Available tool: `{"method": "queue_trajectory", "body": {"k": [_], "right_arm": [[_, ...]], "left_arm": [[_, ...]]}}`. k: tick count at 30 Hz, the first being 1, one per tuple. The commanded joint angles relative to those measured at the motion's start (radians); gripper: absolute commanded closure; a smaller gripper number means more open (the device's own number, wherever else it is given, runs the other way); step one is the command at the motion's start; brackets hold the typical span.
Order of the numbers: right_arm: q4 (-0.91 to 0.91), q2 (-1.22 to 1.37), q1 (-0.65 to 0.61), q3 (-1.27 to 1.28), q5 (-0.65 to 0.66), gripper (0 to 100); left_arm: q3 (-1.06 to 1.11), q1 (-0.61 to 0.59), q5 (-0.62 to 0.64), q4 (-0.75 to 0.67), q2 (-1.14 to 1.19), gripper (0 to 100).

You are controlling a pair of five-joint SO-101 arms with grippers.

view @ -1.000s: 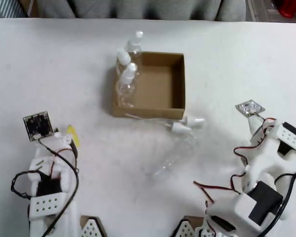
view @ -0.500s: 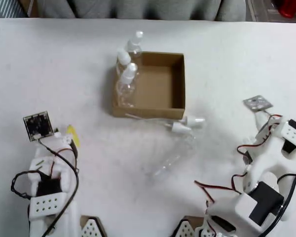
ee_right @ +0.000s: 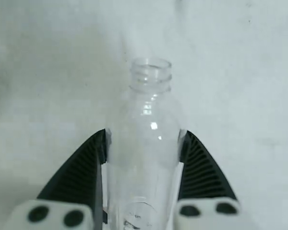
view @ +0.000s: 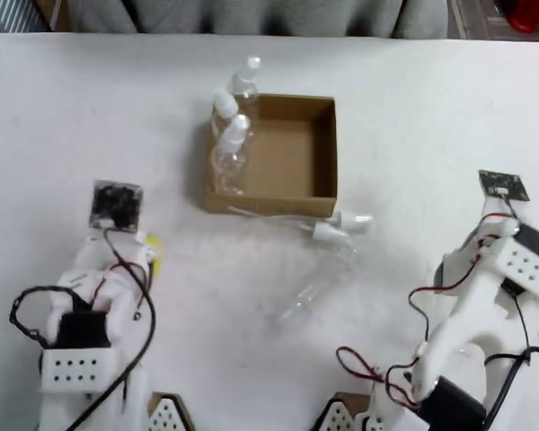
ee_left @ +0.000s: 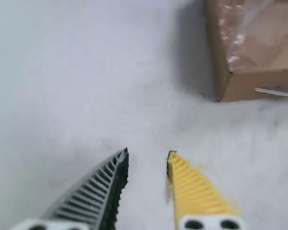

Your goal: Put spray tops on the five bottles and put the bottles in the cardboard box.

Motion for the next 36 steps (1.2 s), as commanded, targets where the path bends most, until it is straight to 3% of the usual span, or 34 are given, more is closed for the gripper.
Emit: {"method": "queue_trajectory", "body": {"k": [1,4,9,17,19,24,30,36], "right_arm": [[-0.114,-0.042,-0.045,0.049,-0.104,98.2],[-0.160,-0.042,-0.045,0.078,-0.161,98.2],[-0.193,-0.039,-0.015,0.086,-0.181,98.2],[-0.211,-0.041,0.002,0.106,-0.175,98.2],[-0.214,-0.041,0.004,0.106,-0.173,98.2],[-0.214,-0.041,0.015,0.101,-0.172,98.2],[-0.216,-0.041,0.013,0.101,-0.172,98.2],[-0.240,-0.041,0.013,0.107,-0.173,98.2]], "left_arm": [[-0.187,0.136,-0.091,0.172,-0.013,92],[-0.241,0.251,-0.117,0.215,-0.013,92],[-0.241,0.410,-0.138,0.166,-0.012,92],[-0.245,0.624,-0.535,0.123,0.117,81],[-0.249,0.641,-0.621,0.069,0.189,83],[-0.325,0.642,-0.624,-0.190,0.432,85],[-0.537,0.654,-0.628,-0.250,0.782,85],[-0.628,0.662,-0.628,-0.404,1.032,85]]}}
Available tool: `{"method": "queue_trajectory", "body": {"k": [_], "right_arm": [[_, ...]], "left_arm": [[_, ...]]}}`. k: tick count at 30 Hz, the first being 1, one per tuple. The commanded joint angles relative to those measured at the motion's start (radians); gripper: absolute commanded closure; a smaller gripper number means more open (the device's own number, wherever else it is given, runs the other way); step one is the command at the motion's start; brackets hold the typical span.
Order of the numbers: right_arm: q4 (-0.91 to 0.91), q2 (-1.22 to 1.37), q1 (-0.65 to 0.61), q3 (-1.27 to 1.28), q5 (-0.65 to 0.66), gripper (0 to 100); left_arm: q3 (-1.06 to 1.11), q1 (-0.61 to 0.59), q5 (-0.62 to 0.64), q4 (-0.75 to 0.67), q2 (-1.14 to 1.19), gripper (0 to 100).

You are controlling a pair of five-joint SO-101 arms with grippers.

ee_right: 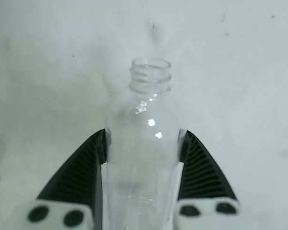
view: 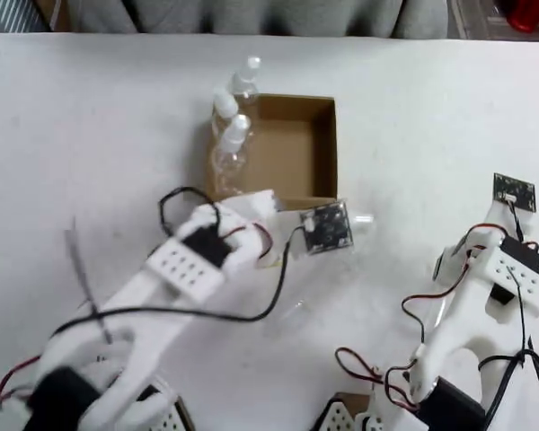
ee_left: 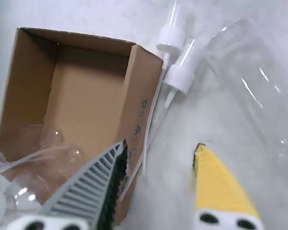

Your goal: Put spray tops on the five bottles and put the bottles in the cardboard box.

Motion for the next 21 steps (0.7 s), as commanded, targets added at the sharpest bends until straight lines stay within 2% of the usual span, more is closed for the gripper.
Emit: {"method": "queue_trajectory", "body": {"k": [1,5,10,21], "right_arm": [[-0.018,-0.036,0.008,-0.003,-0.003,98.2],[-0.018,-0.036,0.005,-0.003,-0.003,98.2],[-0.019,-0.036,0.007,0.005,-0.003,98.2],[-0.019,-0.036,0.004,0.012,-0.002,98.2]], "left_arm": [[-0.091,0.035,-0.009,-0.117,0.107,85],[-0.147,0.091,-0.008,-0.169,0.232,85],[-0.278,0.139,-0.006,-0.169,0.378,85],[-0.390,0.137,-0.012,-0.167,0.549,85]]}}
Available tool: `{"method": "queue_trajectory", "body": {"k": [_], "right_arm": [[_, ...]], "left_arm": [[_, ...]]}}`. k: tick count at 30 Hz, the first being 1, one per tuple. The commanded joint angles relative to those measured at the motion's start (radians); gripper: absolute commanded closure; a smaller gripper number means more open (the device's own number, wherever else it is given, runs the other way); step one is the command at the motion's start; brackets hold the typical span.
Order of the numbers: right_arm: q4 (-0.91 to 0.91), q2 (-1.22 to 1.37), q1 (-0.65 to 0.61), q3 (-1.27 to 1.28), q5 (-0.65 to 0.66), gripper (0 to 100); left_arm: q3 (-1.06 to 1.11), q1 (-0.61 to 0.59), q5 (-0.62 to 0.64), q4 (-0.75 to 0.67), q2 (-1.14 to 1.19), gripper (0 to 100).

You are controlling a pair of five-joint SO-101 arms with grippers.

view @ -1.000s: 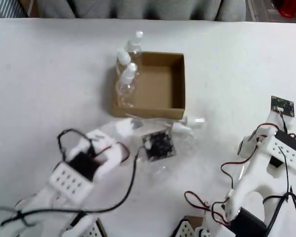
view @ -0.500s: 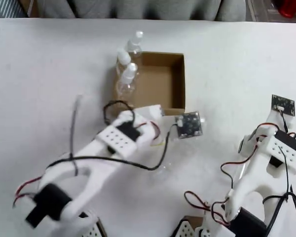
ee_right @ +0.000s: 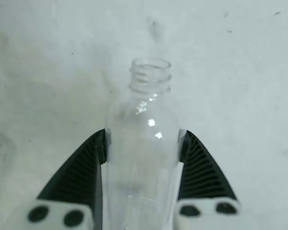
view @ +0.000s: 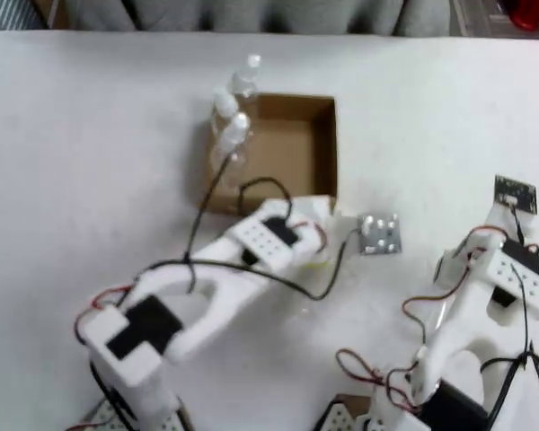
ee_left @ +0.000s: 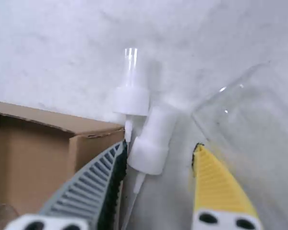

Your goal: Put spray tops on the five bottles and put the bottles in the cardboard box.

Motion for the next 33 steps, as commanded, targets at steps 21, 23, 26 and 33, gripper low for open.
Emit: {"method": "queue_trajectory", "body": {"k": [21,23,26,33], "right_arm": [[-0.012,-0.036,0.002,-0.008,-0.002,98.2],[-0.012,-0.036,0.002,-0.008,-0.002,98.2],[-0.012,-0.038,0.002,-0.008,-0.002,98.2],[-0.012,-0.038,0.002,-0.008,-0.002,98.2]], "left_arm": [[-0.210,-0.025,-0.012,0.052,0.150,85],[-0.236,-0.024,-0.012,0.084,0.166,85],[-0.238,-0.024,-0.012,0.094,0.168,93],[-0.178,-0.015,-0.005,0.155,0.128,98]]}}
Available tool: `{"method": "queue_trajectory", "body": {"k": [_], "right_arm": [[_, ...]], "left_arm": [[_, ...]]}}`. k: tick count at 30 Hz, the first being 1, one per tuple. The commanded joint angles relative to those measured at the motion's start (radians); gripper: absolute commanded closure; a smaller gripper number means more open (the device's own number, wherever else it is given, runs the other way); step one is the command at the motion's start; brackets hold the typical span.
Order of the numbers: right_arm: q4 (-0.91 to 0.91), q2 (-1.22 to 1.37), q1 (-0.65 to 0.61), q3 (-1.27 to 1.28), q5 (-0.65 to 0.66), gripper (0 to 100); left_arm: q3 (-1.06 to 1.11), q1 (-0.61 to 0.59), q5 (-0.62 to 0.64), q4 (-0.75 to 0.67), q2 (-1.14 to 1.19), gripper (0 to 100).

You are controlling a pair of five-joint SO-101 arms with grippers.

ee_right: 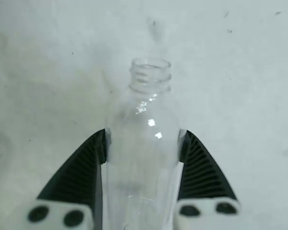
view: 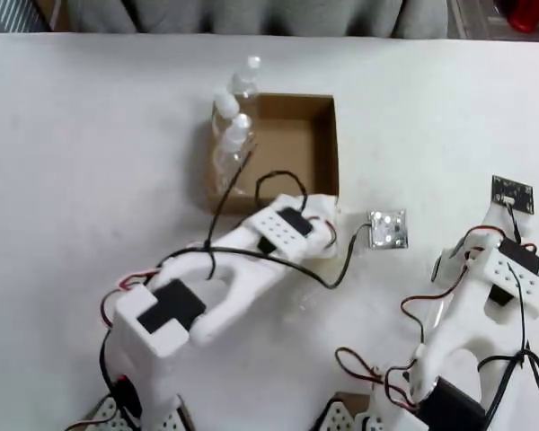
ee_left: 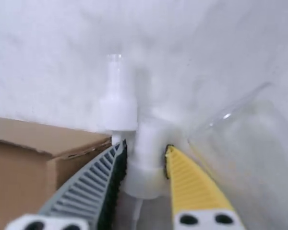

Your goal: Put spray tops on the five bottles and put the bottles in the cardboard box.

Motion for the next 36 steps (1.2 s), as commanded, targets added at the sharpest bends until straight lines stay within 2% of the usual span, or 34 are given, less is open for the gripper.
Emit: {"method": "queue_trajectory", "body": {"k": [1,15,21,27,32,36], "right_arm": [[-0.012,-0.038,0.002,-0.008,-0.002,98.2],[-0.012,-0.038,0.004,-0.009,-0.002,98.2],[-0.002,-0.047,0.002,-0.040,0.021,98.2],[0.062,-0.047,-0.002,-0.163,0.049,98.1],[0.036,-0.047,-0.147,-0.210,0.048,98.1],[-0.027,-0.061,-0.243,-0.256,0.040,98.2]], "left_arm": [[0.029,-0.010,-0.006,0.058,-0.062,98],[0.489,-0.018,0.003,0.066,-0.596,98],[0.660,-0.059,0.130,0.066,-0.862,98],[0.755,-0.185,0.255,0.066,-1.099,98],[0.770,-0.308,0.442,0.069,-1.239,98],[0.727,-0.392,0.583,0.130,-1.330,98]]}}
